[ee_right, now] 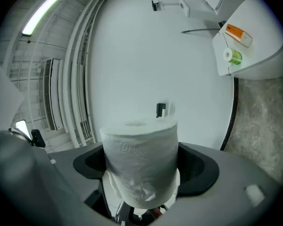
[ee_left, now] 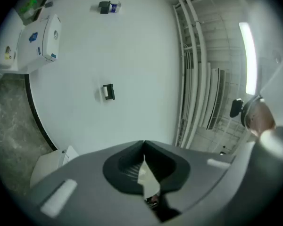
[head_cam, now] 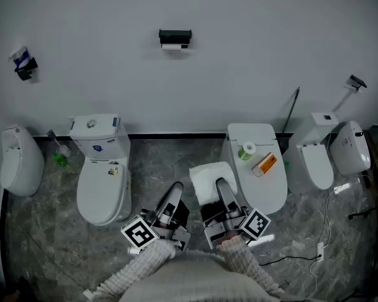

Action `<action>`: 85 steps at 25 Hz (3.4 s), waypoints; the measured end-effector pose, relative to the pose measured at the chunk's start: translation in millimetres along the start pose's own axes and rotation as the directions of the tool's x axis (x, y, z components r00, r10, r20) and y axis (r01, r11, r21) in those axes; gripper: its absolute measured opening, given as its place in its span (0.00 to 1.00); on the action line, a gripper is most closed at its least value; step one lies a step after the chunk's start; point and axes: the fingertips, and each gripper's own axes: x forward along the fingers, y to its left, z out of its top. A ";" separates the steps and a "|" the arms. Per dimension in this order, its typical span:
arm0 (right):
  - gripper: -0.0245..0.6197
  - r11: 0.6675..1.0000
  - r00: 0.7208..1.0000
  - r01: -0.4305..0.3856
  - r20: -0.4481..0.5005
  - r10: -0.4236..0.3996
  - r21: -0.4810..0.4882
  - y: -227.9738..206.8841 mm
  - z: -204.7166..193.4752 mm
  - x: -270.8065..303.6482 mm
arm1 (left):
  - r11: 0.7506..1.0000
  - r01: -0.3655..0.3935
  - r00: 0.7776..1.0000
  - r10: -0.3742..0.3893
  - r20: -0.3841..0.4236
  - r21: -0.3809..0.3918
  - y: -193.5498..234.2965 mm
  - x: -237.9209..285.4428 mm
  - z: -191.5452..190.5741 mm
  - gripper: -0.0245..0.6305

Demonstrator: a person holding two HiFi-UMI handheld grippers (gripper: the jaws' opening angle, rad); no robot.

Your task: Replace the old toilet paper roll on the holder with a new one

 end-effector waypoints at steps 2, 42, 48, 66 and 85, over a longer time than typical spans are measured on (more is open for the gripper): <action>0.70 1.000 1.000 0.004 -0.003 -0.004 0.008 -3.9 3.3 1.0 | 1.000 -0.017 1.000 0.017 0.007 -0.007 7.2 0.5 -2.2 0.04; 0.70 0.999 0.996 0.033 0.086 -0.034 0.017 -124.4 144.6 343.3 | 0.999 -0.051 0.998 0.050 -0.049 -0.011 212.8 267.8 211.4 0.04; 0.70 0.998 0.997 0.050 0.058 -0.053 0.043 -147.6 154.5 374.3 | 0.996 -0.083 0.996 0.082 -0.039 -0.032 240.6 289.0 222.2 0.04; 0.70 0.998 0.999 0.032 -0.008 -0.031 0.061 -184.4 236.8 495.4 | 0.997 -0.078 0.996 0.078 0.052 0.004 296.5 402.4 280.8 0.04; 0.70 0.996 0.998 0.069 -0.009 -0.069 0.057 -208.5 261.0 543.1 | 0.994 -0.104 0.993 0.105 0.043 -0.031 333.3 450.9 307.3 0.04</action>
